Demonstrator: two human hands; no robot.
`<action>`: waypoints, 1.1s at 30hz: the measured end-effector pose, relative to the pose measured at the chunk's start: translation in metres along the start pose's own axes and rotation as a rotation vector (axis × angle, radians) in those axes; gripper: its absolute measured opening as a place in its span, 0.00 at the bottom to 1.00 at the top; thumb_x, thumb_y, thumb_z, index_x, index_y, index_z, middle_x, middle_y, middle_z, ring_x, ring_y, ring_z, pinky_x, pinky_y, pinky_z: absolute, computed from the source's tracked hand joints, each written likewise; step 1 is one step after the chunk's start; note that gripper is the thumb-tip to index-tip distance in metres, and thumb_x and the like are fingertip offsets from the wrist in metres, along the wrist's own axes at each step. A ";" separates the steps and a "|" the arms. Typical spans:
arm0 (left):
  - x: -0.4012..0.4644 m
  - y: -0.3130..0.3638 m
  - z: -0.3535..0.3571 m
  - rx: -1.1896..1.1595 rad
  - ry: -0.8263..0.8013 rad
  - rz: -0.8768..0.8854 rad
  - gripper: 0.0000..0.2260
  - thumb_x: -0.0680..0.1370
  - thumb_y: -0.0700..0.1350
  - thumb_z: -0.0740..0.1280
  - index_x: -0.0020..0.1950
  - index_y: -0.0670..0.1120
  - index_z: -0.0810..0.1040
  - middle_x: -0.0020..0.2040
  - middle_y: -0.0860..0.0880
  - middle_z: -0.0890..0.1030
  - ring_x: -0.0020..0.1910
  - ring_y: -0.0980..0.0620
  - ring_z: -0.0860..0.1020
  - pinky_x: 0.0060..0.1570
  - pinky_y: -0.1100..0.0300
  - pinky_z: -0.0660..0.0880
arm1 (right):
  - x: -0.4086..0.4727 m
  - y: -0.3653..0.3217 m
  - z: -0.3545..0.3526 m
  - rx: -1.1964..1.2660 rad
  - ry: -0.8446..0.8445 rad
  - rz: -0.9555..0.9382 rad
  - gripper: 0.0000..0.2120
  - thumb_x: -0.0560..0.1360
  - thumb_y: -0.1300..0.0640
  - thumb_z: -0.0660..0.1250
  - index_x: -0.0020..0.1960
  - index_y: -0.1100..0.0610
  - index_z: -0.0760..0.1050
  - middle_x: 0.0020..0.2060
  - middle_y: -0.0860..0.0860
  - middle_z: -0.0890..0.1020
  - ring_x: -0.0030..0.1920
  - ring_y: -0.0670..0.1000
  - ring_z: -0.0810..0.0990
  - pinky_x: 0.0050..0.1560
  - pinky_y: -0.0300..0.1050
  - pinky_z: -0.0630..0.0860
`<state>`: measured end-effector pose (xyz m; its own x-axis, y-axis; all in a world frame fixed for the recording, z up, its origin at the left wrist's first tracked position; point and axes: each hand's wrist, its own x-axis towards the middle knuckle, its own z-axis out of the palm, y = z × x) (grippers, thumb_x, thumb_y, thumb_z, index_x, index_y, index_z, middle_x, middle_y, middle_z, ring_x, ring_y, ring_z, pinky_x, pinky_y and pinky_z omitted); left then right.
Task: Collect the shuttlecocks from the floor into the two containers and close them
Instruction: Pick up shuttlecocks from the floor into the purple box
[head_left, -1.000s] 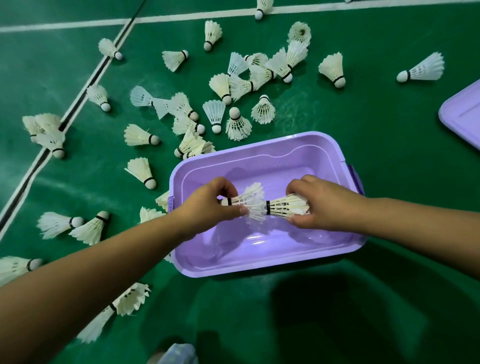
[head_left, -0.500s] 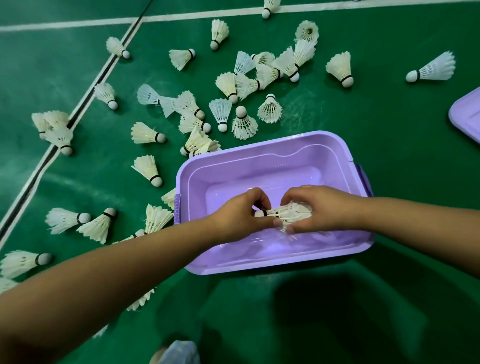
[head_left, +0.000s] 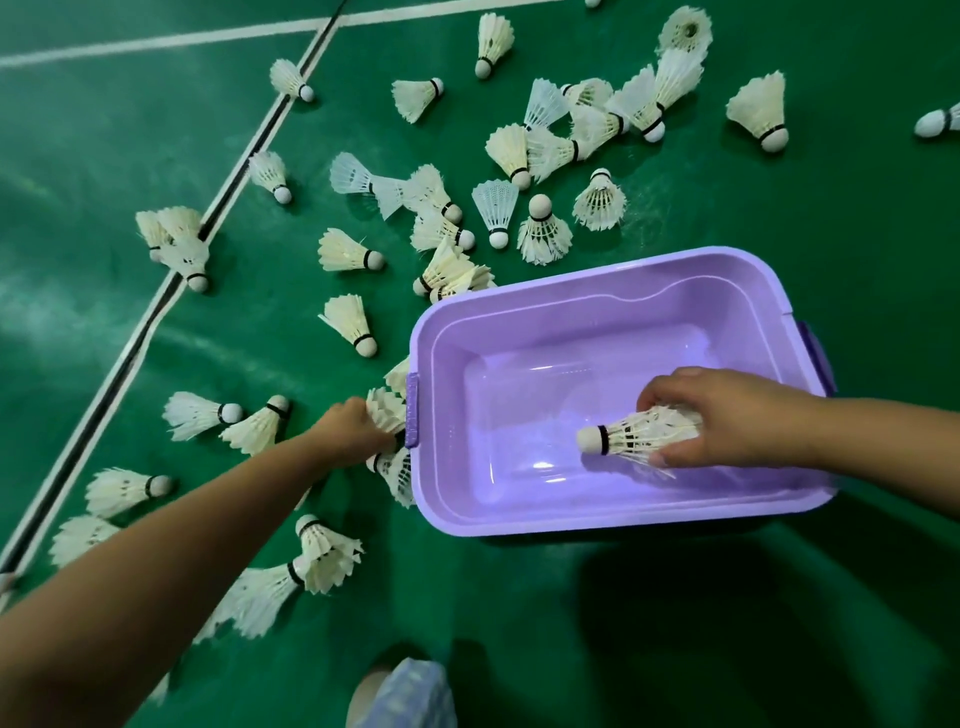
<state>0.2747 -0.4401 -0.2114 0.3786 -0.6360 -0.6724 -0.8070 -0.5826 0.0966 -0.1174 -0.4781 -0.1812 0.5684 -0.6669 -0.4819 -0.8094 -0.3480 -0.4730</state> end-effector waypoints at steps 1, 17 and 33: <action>0.000 0.002 -0.002 0.043 0.028 0.035 0.20 0.66 0.52 0.73 0.53 0.43 0.76 0.52 0.42 0.81 0.50 0.43 0.79 0.50 0.54 0.78 | -0.001 0.000 0.000 -0.004 -0.003 0.004 0.23 0.69 0.43 0.70 0.61 0.45 0.69 0.51 0.45 0.72 0.48 0.47 0.72 0.45 0.41 0.66; -0.118 0.137 0.031 0.584 0.115 0.778 0.18 0.74 0.51 0.67 0.58 0.43 0.70 0.56 0.43 0.73 0.53 0.41 0.76 0.47 0.53 0.73 | -0.013 -0.009 -0.026 -0.091 0.110 0.055 0.26 0.67 0.42 0.71 0.62 0.46 0.69 0.53 0.47 0.72 0.49 0.50 0.73 0.50 0.46 0.73; -0.109 0.177 0.067 0.409 -0.019 0.849 0.23 0.75 0.53 0.67 0.65 0.41 0.71 0.59 0.42 0.76 0.57 0.43 0.76 0.52 0.53 0.72 | 0.004 -0.016 -0.001 -0.327 -0.158 0.089 0.29 0.68 0.35 0.67 0.65 0.43 0.66 0.57 0.50 0.73 0.58 0.55 0.74 0.47 0.45 0.68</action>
<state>0.0603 -0.4402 -0.1700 -0.4139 -0.7559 -0.5072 -0.9073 0.2973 0.2974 -0.1020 -0.4764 -0.1746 0.4892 -0.6026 -0.6305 -0.8464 -0.5025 -0.1764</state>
